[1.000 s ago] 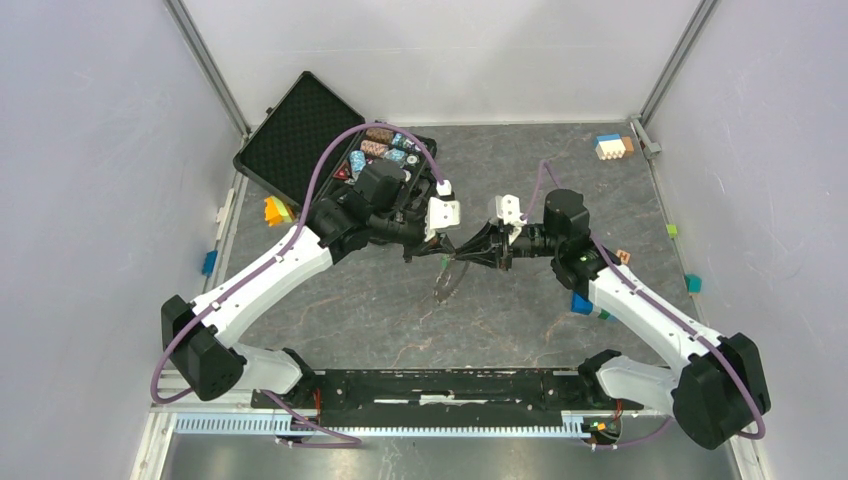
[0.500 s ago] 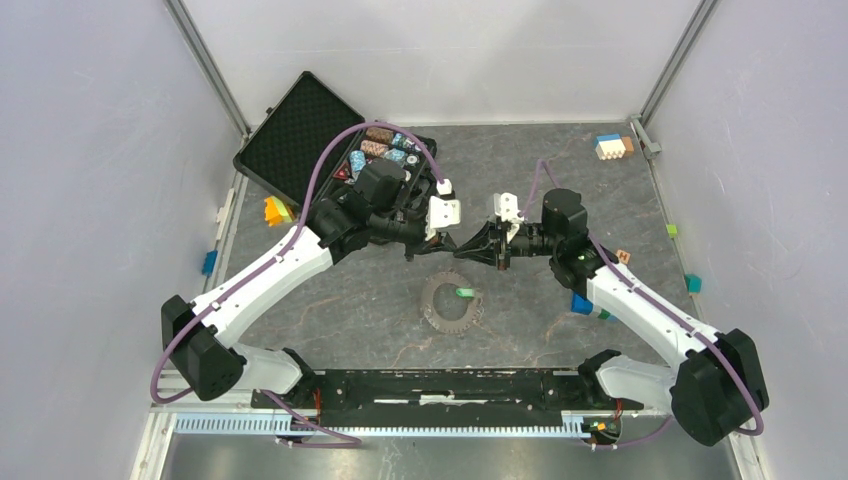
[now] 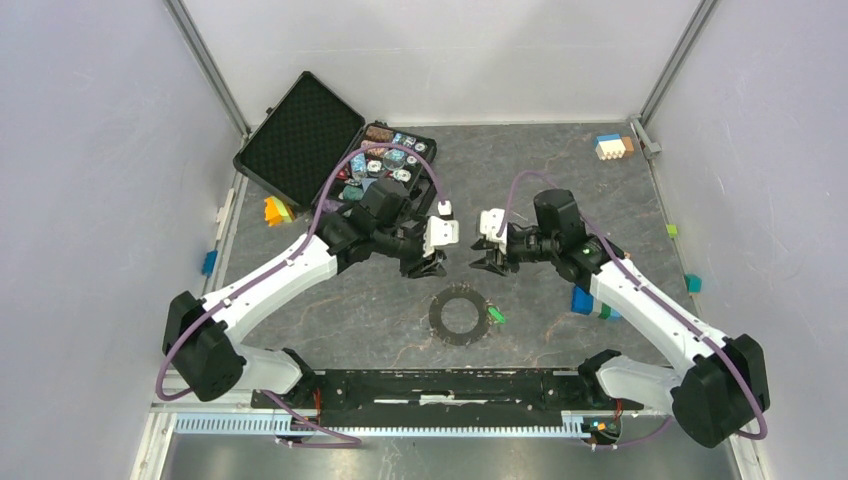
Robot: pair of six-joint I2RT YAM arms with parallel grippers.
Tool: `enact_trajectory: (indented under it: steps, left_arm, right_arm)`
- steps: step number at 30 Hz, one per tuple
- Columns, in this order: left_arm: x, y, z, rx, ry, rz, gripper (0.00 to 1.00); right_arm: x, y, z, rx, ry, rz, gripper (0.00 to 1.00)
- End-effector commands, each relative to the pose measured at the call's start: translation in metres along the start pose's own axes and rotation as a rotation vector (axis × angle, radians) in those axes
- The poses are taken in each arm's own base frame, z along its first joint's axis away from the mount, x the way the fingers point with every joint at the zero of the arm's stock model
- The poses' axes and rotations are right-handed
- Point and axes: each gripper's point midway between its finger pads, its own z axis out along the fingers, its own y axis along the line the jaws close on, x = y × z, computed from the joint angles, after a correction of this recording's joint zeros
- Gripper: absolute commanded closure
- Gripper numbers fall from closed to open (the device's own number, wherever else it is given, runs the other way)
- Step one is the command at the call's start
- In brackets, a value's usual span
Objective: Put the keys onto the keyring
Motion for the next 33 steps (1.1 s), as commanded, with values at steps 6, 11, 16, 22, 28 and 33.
enact_trajectory:
  steps: [6, 11, 16, 22, 28, 33]
  left_arm:
    - [0.028, -0.004, 0.003, -0.003, 0.024, 0.077, 0.29]
    - [0.048, -0.006, 0.009, 0.009, 0.073, 0.066, 0.24]
    - [0.060, -0.010, 0.016, 0.041, 0.092, 0.064, 0.23]
    - [0.065, -0.011, 0.021, 0.060, 0.100, 0.054, 0.23]
    - [0.067, -0.013, 0.020, 0.058, 0.104, 0.060, 0.23]
    - [0.069, -0.013, 0.019, 0.055, 0.109, 0.065, 0.23]
  right_arm:
    - [0.131, 0.079, -0.030, -0.283, 0.427, -0.053, 0.33]
    - [0.170, 0.090, -0.030, -0.297, 0.531, -0.044, 0.24]
    - [0.183, 0.089, -0.027, -0.259, 0.547, -0.061, 0.23]
    - [0.182, 0.075, -0.018, -0.182, 0.553, -0.072, 0.31]
    - [0.185, 0.076, -0.013, -0.183, 0.580, -0.061, 0.44]
    - [0.186, 0.071, -0.015, -0.165, 0.607, -0.069, 0.67]
